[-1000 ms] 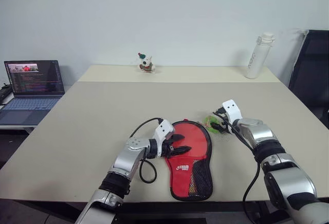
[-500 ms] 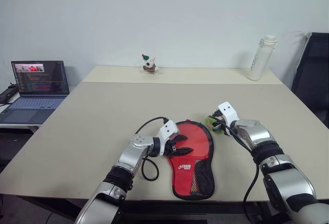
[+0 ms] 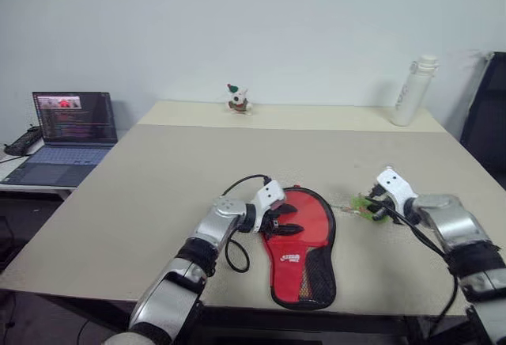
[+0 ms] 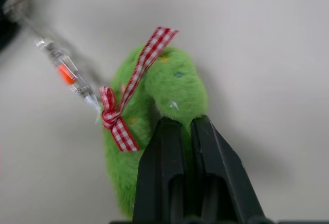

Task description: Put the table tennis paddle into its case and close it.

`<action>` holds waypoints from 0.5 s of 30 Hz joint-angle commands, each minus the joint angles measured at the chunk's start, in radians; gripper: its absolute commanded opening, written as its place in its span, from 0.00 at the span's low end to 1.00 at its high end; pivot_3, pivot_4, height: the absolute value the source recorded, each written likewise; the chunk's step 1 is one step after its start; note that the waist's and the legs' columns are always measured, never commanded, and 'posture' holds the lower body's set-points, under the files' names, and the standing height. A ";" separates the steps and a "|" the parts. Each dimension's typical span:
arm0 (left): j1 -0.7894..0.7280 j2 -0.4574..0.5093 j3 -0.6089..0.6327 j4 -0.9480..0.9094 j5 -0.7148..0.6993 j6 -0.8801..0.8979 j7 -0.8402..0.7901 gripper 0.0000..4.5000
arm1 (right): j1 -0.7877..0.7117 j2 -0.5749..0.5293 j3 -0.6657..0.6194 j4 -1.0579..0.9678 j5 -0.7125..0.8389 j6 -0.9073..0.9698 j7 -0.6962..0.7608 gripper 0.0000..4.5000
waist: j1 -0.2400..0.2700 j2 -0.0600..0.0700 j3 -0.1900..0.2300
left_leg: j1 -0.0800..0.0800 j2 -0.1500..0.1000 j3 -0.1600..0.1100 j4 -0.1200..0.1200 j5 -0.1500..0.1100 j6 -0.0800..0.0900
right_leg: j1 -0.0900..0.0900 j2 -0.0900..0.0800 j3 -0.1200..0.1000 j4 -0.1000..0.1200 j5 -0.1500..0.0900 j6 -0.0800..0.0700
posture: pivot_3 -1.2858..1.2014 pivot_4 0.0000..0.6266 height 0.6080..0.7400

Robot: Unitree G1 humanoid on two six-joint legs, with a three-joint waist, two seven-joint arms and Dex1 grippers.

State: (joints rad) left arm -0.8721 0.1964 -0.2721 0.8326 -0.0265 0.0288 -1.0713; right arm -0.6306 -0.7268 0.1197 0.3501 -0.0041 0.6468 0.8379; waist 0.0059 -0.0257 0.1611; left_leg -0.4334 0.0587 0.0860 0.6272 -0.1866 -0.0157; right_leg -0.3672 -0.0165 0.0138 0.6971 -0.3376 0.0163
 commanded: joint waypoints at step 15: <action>-0.008 -0.045 -0.043 0.161 0.097 -0.062 0.010 0.66 | 0.509 -0.311 -0.146 -0.829 0.322 0.388 0.201 0.01 | 0.002 0.000 -0.001 | 0.001 -0.002 -0.006 0.000 -0.003 0.003 | 0.010 -0.001 -0.006 -0.011 -0.001 0.003 | 0.52 0.24 1.00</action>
State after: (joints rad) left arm -0.9210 0.1443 -0.2732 0.9413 0.0102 -0.0522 -1.0609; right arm -0.1529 -1.0020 0.0097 -0.4266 0.2885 1.0073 1.0211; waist 0.0076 -0.0253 0.1604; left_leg -0.4324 0.0565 0.0795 0.6270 -0.1899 -0.0116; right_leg -0.3564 -0.0180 0.0071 0.6850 -0.3385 0.0190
